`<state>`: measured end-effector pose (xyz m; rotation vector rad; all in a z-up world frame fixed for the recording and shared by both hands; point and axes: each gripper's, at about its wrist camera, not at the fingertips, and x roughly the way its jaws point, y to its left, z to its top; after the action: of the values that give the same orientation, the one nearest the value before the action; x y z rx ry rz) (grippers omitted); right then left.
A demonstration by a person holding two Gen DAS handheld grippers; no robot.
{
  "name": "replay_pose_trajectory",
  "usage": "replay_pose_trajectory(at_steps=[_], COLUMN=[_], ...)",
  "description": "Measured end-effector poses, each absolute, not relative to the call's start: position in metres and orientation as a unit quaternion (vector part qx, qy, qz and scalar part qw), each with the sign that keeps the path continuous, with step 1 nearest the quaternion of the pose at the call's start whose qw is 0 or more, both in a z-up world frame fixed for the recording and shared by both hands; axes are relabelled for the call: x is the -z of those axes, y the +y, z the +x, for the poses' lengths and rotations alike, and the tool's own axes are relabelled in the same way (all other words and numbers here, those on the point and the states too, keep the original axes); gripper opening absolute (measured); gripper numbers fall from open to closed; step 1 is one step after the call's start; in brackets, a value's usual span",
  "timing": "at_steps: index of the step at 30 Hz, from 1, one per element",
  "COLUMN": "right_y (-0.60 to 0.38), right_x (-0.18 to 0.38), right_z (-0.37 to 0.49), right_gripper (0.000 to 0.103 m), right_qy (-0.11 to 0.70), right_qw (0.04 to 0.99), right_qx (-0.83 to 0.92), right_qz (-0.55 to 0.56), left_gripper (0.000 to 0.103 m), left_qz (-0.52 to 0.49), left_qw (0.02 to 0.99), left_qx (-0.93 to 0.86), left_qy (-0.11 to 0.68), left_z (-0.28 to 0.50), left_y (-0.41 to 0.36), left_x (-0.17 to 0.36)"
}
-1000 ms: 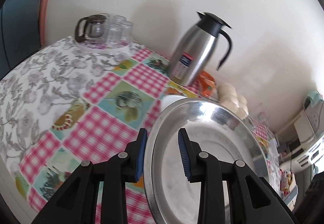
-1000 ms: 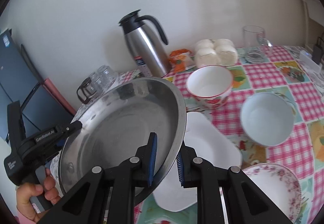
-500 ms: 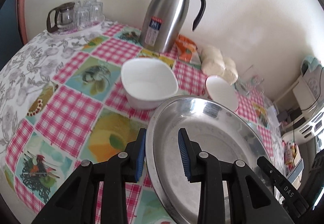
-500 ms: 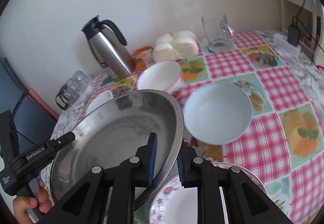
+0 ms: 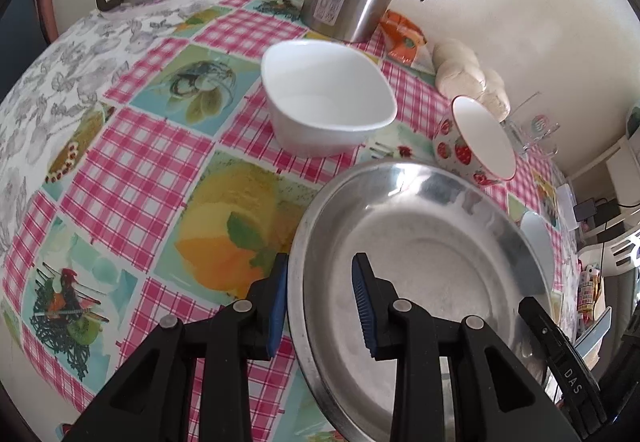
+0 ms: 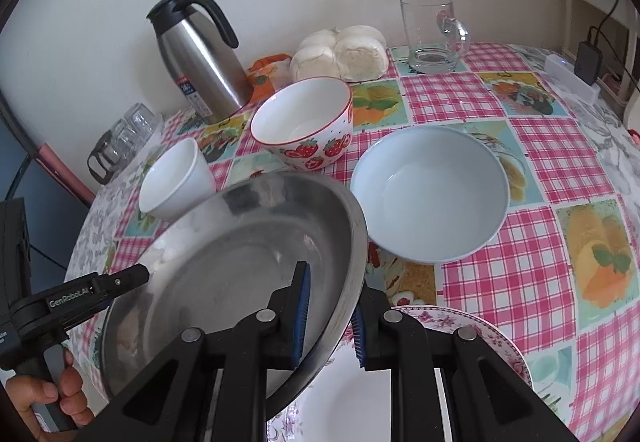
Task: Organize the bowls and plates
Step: 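Carry the steel basin aside, lower it and open both tools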
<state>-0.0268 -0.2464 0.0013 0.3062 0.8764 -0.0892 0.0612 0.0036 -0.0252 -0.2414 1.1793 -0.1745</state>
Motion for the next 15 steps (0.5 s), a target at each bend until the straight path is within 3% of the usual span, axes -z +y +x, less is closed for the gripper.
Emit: replay_pose_trajectory(at_steps=[15], right_y=[-0.249], right_x=[0.022], right_z=[-0.019], right_gripper=[0.022], right_qy=[0.46], right_qw=[0.875], right_qx=[0.065], right_qz=[0.138], left_gripper=[0.032], left_qz=[-0.14], left_qw=[0.811], left_qx=[0.075], left_qy=[0.564], left_z=[0.073], left_y=[0.011], left_x=[0.038])
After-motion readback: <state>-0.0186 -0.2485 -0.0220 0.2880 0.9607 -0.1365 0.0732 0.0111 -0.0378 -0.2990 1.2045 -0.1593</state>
